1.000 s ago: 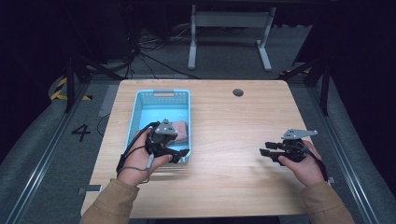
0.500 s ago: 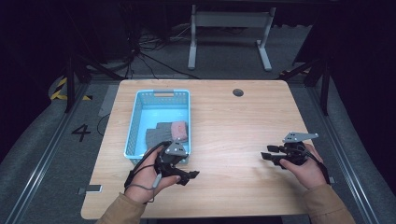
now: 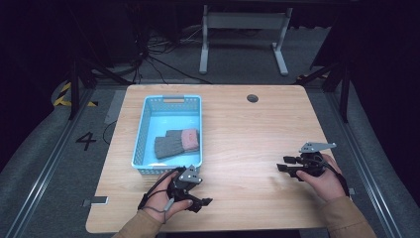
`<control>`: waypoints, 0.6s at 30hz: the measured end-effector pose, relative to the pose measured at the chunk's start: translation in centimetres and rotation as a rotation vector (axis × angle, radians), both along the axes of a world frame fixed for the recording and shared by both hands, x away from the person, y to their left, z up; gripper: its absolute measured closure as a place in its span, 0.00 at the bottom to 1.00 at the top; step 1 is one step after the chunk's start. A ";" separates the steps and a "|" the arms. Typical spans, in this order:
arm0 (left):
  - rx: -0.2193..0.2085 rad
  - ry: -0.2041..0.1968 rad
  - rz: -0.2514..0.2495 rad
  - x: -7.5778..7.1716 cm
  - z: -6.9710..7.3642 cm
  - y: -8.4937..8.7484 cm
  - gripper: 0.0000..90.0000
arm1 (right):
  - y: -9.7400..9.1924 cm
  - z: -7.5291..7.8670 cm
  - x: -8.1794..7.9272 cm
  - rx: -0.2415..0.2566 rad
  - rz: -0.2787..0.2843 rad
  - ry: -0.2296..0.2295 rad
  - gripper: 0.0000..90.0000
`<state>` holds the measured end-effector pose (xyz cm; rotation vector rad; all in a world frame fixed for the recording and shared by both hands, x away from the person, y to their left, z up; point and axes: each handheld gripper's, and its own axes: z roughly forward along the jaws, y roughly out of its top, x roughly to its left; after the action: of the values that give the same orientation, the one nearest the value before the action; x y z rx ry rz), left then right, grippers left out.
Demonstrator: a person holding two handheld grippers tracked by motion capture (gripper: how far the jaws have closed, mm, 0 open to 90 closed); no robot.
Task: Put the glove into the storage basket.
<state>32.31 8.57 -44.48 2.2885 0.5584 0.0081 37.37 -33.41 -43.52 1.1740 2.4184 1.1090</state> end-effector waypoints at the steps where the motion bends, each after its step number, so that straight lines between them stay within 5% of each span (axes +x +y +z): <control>1: -0.004 0.002 0.001 0.0 -0.3 0.1 0.28 | 0.0 -0.1 0.0 0.000 0.001 0.002 0.58; 4: 0.012 0.013 0.014 0.3 -1.2 0.4 0.27 | 0.0 -0.5 0.1 -0.006 0.001 0.009 0.58; 10: 0.024 -0.027 0.048 0.3 -2.5 0.6 0.27 | 0.4 -1.3 0.2 -0.024 0.006 0.011 0.58; 18: 0.025 -0.046 0.063 0.2 -2.2 0.4 0.27 | 1.0 -2.1 0.4 -0.054 0.008 0.005 0.55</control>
<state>32.47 8.99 -46.69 2.2881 0.6092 0.0984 37.74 -32.42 -45.64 1.1525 2.4428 1.0370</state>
